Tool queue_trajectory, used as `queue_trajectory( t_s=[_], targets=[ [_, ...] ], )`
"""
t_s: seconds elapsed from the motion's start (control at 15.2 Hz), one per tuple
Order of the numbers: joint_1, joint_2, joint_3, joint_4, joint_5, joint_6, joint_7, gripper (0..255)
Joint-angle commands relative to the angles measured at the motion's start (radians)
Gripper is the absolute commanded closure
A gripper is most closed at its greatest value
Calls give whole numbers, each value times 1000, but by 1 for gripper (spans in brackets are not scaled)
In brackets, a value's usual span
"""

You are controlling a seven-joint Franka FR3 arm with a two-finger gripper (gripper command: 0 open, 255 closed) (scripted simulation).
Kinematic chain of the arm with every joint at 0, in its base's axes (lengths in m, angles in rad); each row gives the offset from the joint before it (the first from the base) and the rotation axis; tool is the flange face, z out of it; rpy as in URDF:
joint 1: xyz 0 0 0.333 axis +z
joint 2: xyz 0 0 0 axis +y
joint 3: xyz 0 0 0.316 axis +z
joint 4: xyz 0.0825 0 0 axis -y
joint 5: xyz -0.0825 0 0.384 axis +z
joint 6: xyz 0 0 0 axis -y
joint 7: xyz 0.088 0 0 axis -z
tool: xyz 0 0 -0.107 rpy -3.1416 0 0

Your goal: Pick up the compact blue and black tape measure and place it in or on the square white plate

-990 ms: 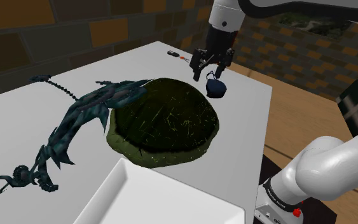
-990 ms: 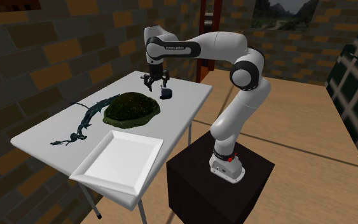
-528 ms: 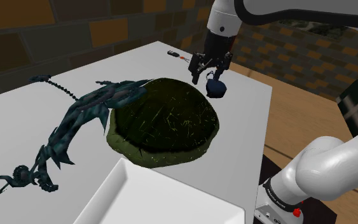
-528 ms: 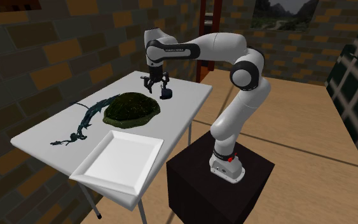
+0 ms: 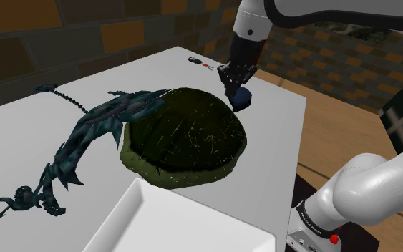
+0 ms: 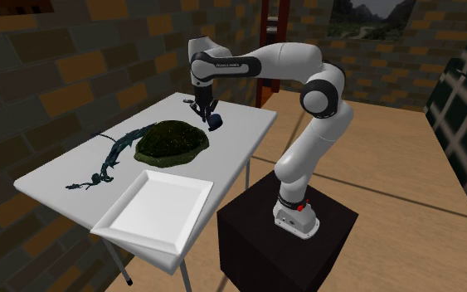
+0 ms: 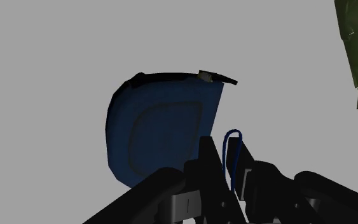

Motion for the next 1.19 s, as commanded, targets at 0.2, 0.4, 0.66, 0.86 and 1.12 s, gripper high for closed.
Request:
queue_trajectory(
  t_s=[0.2,0.4,0.66,0.86,1.12],
  targets=[
    [-1,2,0,-1,-1,-3,0,255],
    [-2,7,-2,44,-3,-43,1,255],
    [-4,17,-4,108,-6,-96,3,255],
    [-5,26,-4,158,-8,-136,5,255],
    [-7,43,-5,228,-12,-191,8,255]
  ],
)
